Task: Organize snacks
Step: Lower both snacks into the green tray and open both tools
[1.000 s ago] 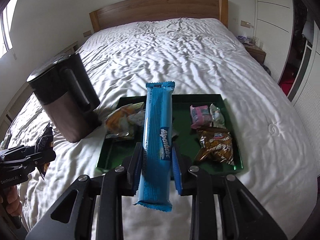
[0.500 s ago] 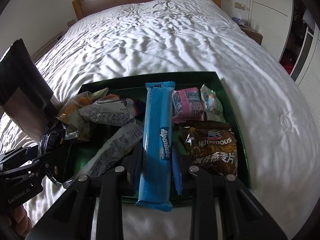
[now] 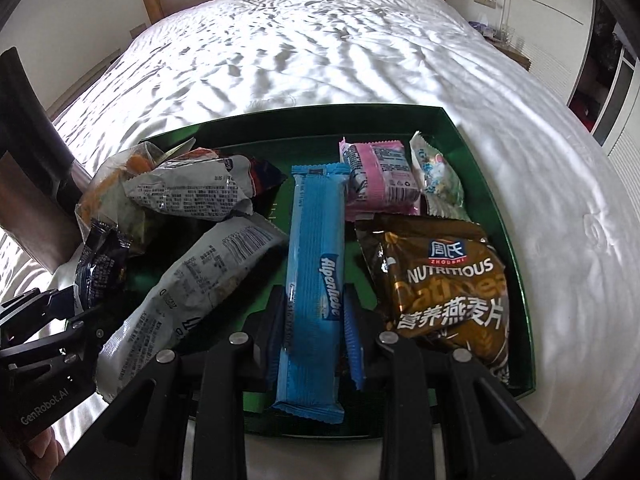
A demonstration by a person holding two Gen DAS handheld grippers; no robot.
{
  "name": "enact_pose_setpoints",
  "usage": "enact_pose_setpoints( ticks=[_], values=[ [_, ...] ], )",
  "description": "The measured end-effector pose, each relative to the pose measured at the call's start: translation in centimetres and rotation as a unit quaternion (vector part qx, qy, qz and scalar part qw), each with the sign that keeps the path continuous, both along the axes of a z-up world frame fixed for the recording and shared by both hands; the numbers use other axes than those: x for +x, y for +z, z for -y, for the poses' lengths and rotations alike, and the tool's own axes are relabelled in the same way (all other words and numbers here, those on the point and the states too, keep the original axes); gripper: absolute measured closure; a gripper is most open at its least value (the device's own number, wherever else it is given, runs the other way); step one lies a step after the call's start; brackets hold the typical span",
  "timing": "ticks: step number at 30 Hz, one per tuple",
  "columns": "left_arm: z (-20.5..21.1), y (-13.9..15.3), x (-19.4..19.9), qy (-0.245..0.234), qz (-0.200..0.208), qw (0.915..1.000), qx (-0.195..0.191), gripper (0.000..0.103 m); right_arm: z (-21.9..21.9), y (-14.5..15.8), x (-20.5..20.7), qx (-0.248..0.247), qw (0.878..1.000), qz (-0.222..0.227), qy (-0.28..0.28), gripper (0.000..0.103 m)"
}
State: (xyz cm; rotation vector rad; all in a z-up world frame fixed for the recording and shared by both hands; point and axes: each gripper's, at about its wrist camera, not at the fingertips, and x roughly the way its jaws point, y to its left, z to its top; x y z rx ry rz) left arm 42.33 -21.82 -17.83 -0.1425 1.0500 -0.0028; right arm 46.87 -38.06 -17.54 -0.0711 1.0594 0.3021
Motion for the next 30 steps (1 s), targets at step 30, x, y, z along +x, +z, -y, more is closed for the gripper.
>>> enact_pose_setpoints(
  ticks=[30],
  values=[
    [0.8, 2.6, -1.5, -0.019, 0.05, 0.9979, 0.037, 0.044, -0.9, 2.8, -1.0, -0.02, 0.999, 0.026, -0.003, 0.082]
  ],
)
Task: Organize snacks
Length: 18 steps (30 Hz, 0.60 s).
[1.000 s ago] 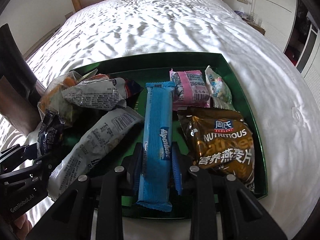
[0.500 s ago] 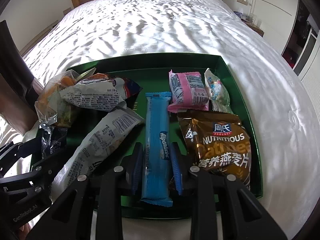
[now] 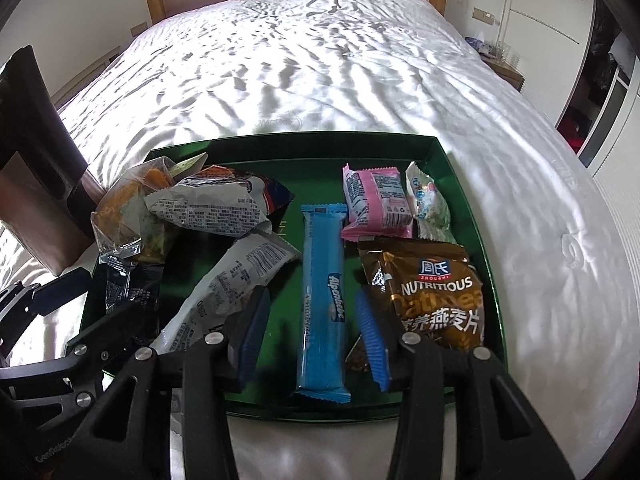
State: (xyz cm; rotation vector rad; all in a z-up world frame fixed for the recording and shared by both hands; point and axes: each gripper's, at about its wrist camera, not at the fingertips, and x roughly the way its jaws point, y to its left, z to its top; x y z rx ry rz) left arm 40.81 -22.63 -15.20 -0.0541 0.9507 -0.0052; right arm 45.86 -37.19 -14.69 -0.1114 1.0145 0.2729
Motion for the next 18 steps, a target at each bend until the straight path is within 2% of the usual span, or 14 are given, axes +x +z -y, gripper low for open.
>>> enact_pose_setpoints(
  ticks=[2, 3, 12, 18],
  values=[
    [0.1, 0.4, -0.3, -0.003, 0.007, 1.0, 0.0, 0.044, 0.1, 0.3, -0.4, 0.0, 1.0, 0.006, -0.002, 0.065],
    [0.0, 0.5, -0.5, -0.003, 0.009, 1.0, -0.001, 0.044, 0.1, 0.5, -0.6, 0.0, 1.0, 0.008, -0.003, 0.062],
    [-0.1, 2.4, -2.2, -0.014, 0.031, 0.9994, -0.006, 0.044, 0.7, 2.2, -2.4, 0.003, 1.0, 0.024, -0.017, 0.058],
    [-0.6, 4.6, -4.8, -0.026, 0.059, 0.9979, -0.007, 0.044, 0.7, 4.5, -5.9, 0.006, 0.998, 0.055, -0.029, 0.056]
  ],
)
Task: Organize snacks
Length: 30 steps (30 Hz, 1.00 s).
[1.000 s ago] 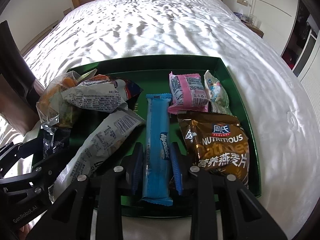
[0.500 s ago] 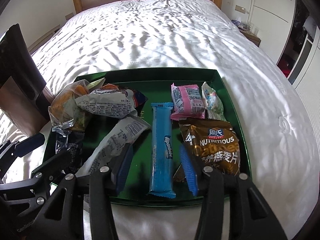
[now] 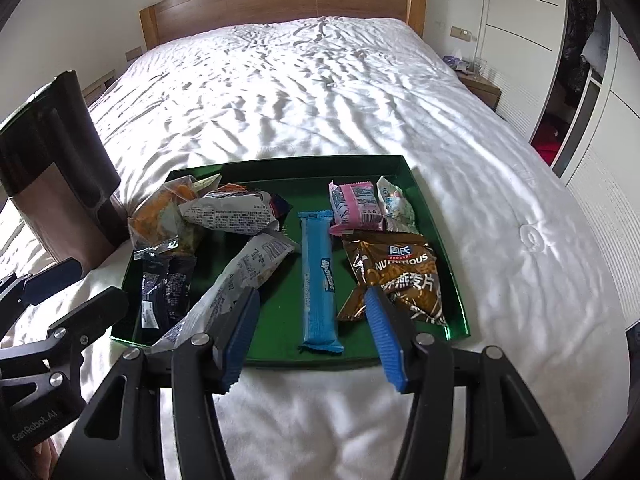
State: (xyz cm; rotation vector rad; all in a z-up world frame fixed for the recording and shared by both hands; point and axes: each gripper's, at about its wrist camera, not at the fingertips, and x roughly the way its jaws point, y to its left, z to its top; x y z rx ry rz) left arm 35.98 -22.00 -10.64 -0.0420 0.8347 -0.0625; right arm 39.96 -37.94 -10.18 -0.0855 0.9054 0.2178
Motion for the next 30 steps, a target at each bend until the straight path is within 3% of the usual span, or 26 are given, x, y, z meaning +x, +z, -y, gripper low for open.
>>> enact_pose_setpoints(
  ticks=[1, 2, 4, 5, 6, 10, 22, 24, 26, 30],
  values=[
    [-0.2, 0.5, -0.6, -0.002, 0.005, 1.0, 0.002, 0.044, -0.1, 0.5, -0.8, 0.001, 1.0, 0.006, -0.001, 0.052],
    [-0.4, 0.9, -1.3, -0.005, 0.011, 0.9999, 0.004, 0.044, -0.3, 0.9, -1.8, 0.001, 1.0, 0.011, -0.004, 0.041],
    [-1.0, 2.0, -3.0, -0.011, 0.021, 0.9997, 0.005, 0.04, -0.8, 1.9, -3.7, 0.003, 1.0, 0.021, -0.008, 0.034],
    [-1.4, 2.5, -4.0, -0.013, 0.026, 0.9996, 0.003, 0.033, -1.1, 2.4, -4.8, 0.008, 1.0, 0.024, -0.007, 0.034],
    [-2.0, 3.1, -5.0, -0.014, 0.033, 0.9994, -0.003, 0.032, -1.3, 2.9, -5.9, 0.011, 1.0, 0.026, -0.007, 0.033],
    [-3.9, 5.3, -9.5, -0.018, 0.056, 0.9982, 0.009, 0.031, -2.4, 4.9, -10.3, 0.028, 0.999, 0.031, -0.009, 0.031],
    [-11.7, 10.3, -24.4, 0.008, 0.072, 0.9973, 0.009, 0.031, -6.7, 9.8, -23.3, 0.033, 0.999, 0.036, -0.008, 0.024],
    [-13.0, 10.7, -26.5, 0.015, 0.073, 0.9971, 0.016, 0.031, -7.3, 10.6, -25.3, 0.03, 0.999, 0.041, -0.003, 0.021],
    [-14.5, 11.1, -28.7, 0.028, 0.078, 0.9962, 0.028, 0.031, -7.3, 11.5, -27.1, 0.029, 0.998, 0.048, -0.004, 0.003],
    [-17.3, 11.7, -31.9, 0.057, 0.08, 0.9946, 0.034, 0.031, -6.3, 12.8, -29.9, 0.018, 0.998, 0.061, -0.015, 0.0]
  ],
)
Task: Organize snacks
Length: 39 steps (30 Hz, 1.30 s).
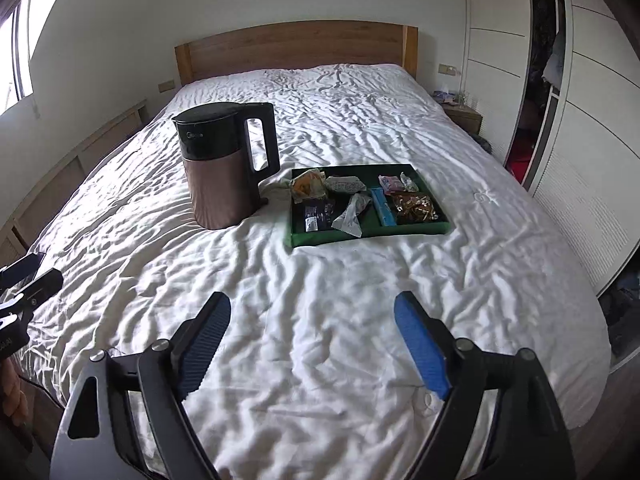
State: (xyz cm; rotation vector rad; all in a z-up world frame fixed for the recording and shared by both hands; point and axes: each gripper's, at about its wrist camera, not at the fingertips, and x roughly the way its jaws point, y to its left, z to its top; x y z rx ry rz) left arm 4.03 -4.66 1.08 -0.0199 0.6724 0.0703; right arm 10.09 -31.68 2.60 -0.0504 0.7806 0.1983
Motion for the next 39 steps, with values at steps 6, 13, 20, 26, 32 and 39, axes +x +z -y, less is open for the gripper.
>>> enact_pose_setpoints(
  ticks=[6, 13, 20, 26, 32, 39],
  values=[
    [-2.3, 0.1, -3.5, 0.021, 0.005, 0.9998, 0.004, 0.031, 2.0, 0.6, -2.6, -0.009, 1.0, 0.004, -0.013, 0.0],
    [-2.5, 0.7, -5.7, 0.012, 0.01, 0.9998, -0.007, 0.031, 3.0, 0.6, -4.7, -0.005, 1.0, 0.002, -0.023, 0.0],
    [-1.8, 0.2, -5.8, -0.007, 0.001, 0.9998, -0.017, 0.031, 2.8, 0.5, -5.1, -0.003, 1.0, 0.0, -0.018, 0.0],
    [-1.2, -0.2, -5.1, -0.022, -0.002, 0.9997, -0.012, 0.031, 2.3, 0.6, -4.8, -0.003, 1.0, 0.001, -0.015, 0.0],
    [-1.6, -0.4, -4.5, -0.023, -0.008, 0.9996, -0.017, 0.031, 1.9, 0.6, -4.5, -0.004, 1.0, 0.005, -0.013, 0.0],
    [-1.7, -0.7, -4.1, -0.027, -0.012, 0.9993, -0.024, 0.031, 1.9, 0.3, -4.2, -0.001, 1.0, 0.002, -0.01, 0.0]
  ],
)
